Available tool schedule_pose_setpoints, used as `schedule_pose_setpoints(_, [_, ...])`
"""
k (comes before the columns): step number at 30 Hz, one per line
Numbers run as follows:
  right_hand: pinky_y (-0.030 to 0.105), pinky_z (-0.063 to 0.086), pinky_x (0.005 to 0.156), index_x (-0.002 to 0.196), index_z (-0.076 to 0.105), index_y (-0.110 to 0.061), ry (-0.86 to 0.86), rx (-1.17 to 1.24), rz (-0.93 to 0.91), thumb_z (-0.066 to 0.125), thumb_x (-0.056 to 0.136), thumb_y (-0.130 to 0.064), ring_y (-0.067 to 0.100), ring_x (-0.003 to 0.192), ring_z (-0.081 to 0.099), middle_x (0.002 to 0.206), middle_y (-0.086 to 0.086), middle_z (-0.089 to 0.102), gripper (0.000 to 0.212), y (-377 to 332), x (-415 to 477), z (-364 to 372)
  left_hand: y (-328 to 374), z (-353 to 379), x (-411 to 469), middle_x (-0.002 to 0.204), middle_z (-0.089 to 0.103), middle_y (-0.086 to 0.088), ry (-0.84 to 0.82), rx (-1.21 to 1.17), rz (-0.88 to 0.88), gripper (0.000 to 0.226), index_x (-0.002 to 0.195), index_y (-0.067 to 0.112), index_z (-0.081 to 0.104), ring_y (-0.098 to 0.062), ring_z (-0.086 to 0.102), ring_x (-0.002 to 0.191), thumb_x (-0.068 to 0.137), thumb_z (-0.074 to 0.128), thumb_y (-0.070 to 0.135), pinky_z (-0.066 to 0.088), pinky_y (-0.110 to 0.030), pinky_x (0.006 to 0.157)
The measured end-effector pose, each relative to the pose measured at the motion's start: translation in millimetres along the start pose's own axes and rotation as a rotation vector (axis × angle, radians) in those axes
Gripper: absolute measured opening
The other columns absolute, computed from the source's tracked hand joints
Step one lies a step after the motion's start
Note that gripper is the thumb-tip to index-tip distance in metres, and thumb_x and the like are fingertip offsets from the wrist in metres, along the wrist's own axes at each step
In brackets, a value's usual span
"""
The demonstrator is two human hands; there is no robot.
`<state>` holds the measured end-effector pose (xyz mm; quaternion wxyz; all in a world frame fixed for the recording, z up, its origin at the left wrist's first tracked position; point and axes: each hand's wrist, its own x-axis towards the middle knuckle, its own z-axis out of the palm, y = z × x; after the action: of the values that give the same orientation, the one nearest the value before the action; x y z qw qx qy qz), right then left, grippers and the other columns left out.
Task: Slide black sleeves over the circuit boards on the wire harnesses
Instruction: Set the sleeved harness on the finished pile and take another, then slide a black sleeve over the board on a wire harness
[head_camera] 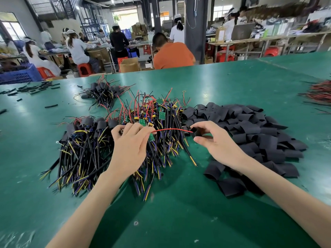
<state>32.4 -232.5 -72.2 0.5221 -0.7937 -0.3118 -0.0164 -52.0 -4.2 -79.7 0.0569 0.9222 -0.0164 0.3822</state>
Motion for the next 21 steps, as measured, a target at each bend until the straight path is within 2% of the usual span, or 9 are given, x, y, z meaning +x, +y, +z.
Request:
schedule_pose_setpoints(3, [0.015, 0.039, 0.093, 0.113, 0.059, -0.019, 0.010, -0.106, -0.078, 0.063, 0.085, -0.003, 0.009, 0.102, 0.054, 0.108, -0.006, 0.057, 0.032, 0.6, -0.7, -1.6, -3.0, 0.6, -0.3, 0.088, 0.058, 0.006, 0.024, 0.050, 0.052, 0.024, 0.101, 0.022, 0.068, -0.017, 0.046, 0.083, 0.091, 0.050, 0.011, 0.023, -0.038, 0.089])
schedule_pose_setpoints(7, [0.029, 0.039, 0.092, 0.116, 0.058, -0.011, -0.013, -0.288, -0.178, 0.063, 0.085, -0.002, 0.023, 0.099, 0.053, 0.108, 0.005, 0.054, 0.033, 0.7, -0.9, -1.2, -3.5, -0.2, -0.1, 0.089, 0.059, 0.003, 0.015, 0.115, 0.071, 0.024, 0.102, 0.022, 0.069, -0.021, 0.050, 0.084, 0.089, 0.052, 0.011, 0.025, -0.040, 0.089])
schedule_pose_setpoints(9, [0.024, 0.033, 0.093, 0.117, 0.058, -0.006, -0.025, -0.367, -0.235, 0.062, 0.085, 0.000, 0.025, 0.104, 0.049, 0.109, 0.009, 0.053, 0.033, 1.0, -2.4, 0.7, -1.7, -1.3, 0.2, 0.090, 0.059, 0.001, -0.006, 0.119, 0.081, 0.025, 0.104, 0.021, 0.069, -0.025, 0.052, 0.085, 0.088, 0.053, 0.011, 0.028, -0.041, 0.086])
schedule_pose_setpoints(12, [0.021, 0.029, 0.092, 0.118, 0.057, 0.002, -0.053, -0.517, -0.333, 0.063, 0.083, 0.003, 0.032, 0.103, 0.049, 0.109, 0.016, 0.054, 0.035, -1.1, -5.8, 5.0, 5.0, -2.2, 0.1, 0.091, 0.059, -0.002, -0.059, 0.051, 0.149, 0.027, 0.110, 0.021, 0.070, -0.024, 0.048, 0.088, 0.088, 0.055, 0.013, 0.034, -0.040, 0.079])
schedule_pose_setpoints(14, [0.027, 0.032, 0.089, 0.114, 0.059, 0.006, -0.071, -0.602, -0.386, 0.067, 0.080, 0.004, 0.038, 0.096, 0.052, 0.104, 0.020, 0.056, 0.035, -5.0, -7.9, 8.8, 13.6, -0.5, 0.2, 0.094, 0.059, -0.003, -0.104, -0.029, 0.197, 0.031, 0.117, 0.020, 0.068, -0.022, 0.044, 0.089, 0.089, 0.056, 0.014, 0.039, -0.040, 0.075])
schedule_pose_setpoints(16, [0.032, 0.036, 0.087, 0.112, 0.059, 0.009, -0.084, -0.636, -0.425, 0.068, 0.079, 0.003, 0.040, 0.092, 0.054, 0.102, 0.022, 0.057, 0.035, -9.1, -9.4, 12.8, 23.8, 3.7, -0.4, 0.100, 0.058, -0.006, -0.146, -0.140, 0.215, 0.034, 0.123, 0.014, 0.064, -0.024, 0.048, 0.091, 0.090, 0.059, 0.014, 0.043, -0.041, 0.078])
schedule_pose_setpoints(17, [0.035, 0.039, 0.088, 0.112, 0.059, 0.009, -0.090, -0.623, -0.430, 0.068, 0.079, 0.003, 0.040, 0.093, 0.053, 0.102, 0.022, 0.057, 0.035, -11.5, -10.4, 14.4, 28.8, 5.8, -1.5, 0.104, 0.057, -0.007, -0.161, -0.213, 0.200, 0.036, 0.125, 0.011, 0.062, -0.023, 0.050, 0.093, 0.089, 0.061, 0.014, 0.043, -0.039, 0.083])
schedule_pose_setpoints(19, [0.043, 0.045, 0.087, 0.113, 0.058, 0.009, -0.104, -0.596, -0.445, 0.067, 0.080, 0.003, 0.040, 0.093, 0.053, 0.103, 0.022, 0.056, 0.034, -14.8, -12.5, 17.0, 36.4, 9.1, -4.4, 0.112, 0.051, -0.004, -0.183, -0.377, 0.128, 0.042, 0.128, 0.008, 0.057, -0.013, 0.049, 0.096, 0.087, 0.065, 0.017, 0.040, -0.025, 0.091])
schedule_pose_setpoints(21, [0.042, 0.044, 0.087, 0.113, 0.058, 0.009, -0.127, -0.585, -0.453, 0.068, 0.080, 0.003, 0.040, 0.093, 0.053, 0.103, 0.022, 0.057, 0.035, -15.5, -14.7, 19.4, 39.9, 11.1, -7.2, 0.116, 0.044, 0.004, -0.197, -0.496, 0.063, 0.048, 0.127, 0.010, 0.054, -0.003, 0.046, 0.098, 0.083, 0.069, 0.022, 0.036, -0.013, 0.092])
